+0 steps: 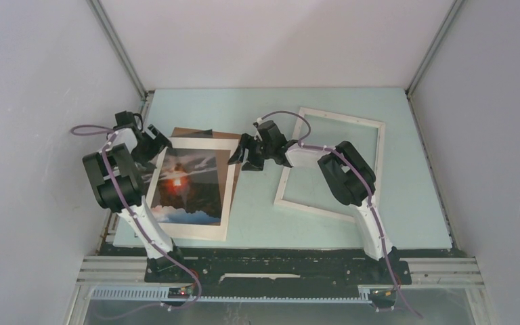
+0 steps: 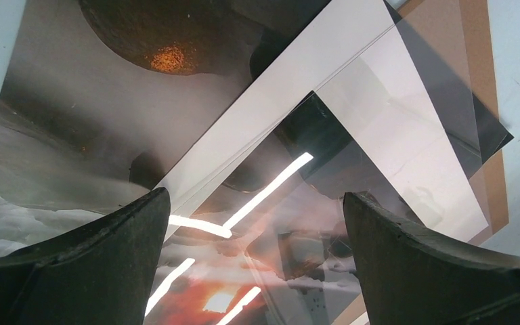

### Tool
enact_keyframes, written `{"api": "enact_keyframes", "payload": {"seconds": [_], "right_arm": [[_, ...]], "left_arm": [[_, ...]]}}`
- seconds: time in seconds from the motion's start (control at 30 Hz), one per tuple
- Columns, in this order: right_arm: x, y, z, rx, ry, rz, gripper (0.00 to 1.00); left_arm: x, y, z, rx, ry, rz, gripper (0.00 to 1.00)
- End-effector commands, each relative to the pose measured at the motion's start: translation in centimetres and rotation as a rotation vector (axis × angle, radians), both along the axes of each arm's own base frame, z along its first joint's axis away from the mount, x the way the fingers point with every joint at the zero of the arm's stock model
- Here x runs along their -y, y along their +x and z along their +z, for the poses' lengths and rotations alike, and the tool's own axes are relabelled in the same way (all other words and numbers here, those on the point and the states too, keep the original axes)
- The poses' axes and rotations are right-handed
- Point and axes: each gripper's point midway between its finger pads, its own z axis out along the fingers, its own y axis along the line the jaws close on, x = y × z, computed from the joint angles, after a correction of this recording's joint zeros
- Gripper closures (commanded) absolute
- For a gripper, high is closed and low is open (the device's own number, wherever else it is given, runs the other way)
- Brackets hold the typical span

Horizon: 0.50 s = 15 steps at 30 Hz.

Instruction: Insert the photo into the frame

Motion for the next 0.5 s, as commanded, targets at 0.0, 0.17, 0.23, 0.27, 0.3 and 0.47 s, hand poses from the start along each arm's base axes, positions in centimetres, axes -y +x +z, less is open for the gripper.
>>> {"api": "enact_keyframes", "payload": {"seconds": [0.0, 0.17, 0.23, 0.27, 0.3, 0.47], "right_arm": [[-0.2, 0.6, 1.1, -0.013, 0.116, -0.022, 0.22], [0.3, 0.9, 1.5, -0.048, 0.2, -0.059, 0.23], [1.2, 1.5, 1.3, -0.039, 0.184, -0.107, 0.22], [1.6, 1.7, 1.1, -0.039, 0.169, -0.125, 0.22], [1.8, 1.8, 0.8, -0.043, 0.159, -0.134, 0.22], [1.8, 2.1, -0.8, -0.08, 0.136, -0.148, 0.22]], "left_arm": [[2.4, -1.7, -0.9, -0.044, -0.102, -0.007, 0.0], [3.4, -1.7, -1.1, -0.054, -0.105, -0.033, 0.0], [3.7, -1.6, -1.1, -0.052, -0.101, -0.04, 0.0], [3.8, -1.6, -1.0, -0.052, -0.098, -0.044, 0.0], [3.9, -1.6, -1.0, -0.052, -0.096, -0.046, 0.0], [4.6, -1.7, -1.3, -0.06, -0.105, -0.062, 0.0]]}}
